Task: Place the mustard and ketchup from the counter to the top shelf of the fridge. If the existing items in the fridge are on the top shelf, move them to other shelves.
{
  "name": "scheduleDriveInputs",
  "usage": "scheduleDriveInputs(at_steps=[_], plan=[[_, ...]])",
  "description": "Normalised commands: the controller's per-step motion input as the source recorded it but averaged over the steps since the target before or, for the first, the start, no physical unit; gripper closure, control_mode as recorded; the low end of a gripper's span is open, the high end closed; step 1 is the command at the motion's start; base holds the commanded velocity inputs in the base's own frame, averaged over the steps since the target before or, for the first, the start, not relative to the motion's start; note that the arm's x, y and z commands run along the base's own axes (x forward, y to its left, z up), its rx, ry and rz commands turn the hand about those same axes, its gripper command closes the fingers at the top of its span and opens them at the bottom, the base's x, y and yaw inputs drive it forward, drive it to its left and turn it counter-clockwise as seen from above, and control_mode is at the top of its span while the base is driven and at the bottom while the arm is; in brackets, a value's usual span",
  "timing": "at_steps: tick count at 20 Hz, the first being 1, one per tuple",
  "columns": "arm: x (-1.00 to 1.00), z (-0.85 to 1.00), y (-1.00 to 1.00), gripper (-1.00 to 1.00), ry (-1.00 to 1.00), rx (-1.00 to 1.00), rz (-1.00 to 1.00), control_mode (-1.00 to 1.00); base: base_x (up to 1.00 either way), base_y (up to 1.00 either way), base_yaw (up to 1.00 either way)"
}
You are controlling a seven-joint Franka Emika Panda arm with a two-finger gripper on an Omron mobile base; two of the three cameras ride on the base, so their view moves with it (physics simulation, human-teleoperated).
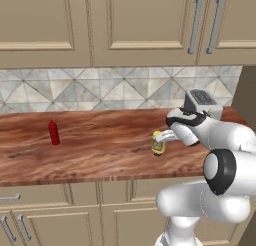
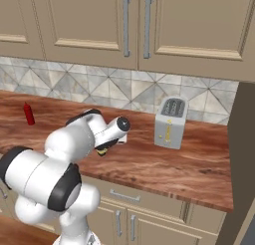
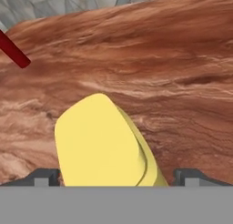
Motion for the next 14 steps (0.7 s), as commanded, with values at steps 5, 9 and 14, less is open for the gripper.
scheduleDriveInputs(at_steps=[5, 9, 14], plan=[[0.0, -0.03, 0.0, 1.0, 0.0, -0.01, 0.0, -1.0, 0.0, 0.0, 0.0], [-0.02, 0.0, 0.0, 1.0, 0.0, 0.0, 0.0, -1.0, 0.0, 0.0, 0.0], [-0.52, 0.35, -0.01, 1.0, -0.12, 0.07, 0.0, -1.0, 0.0, 0.0, 0.0]])
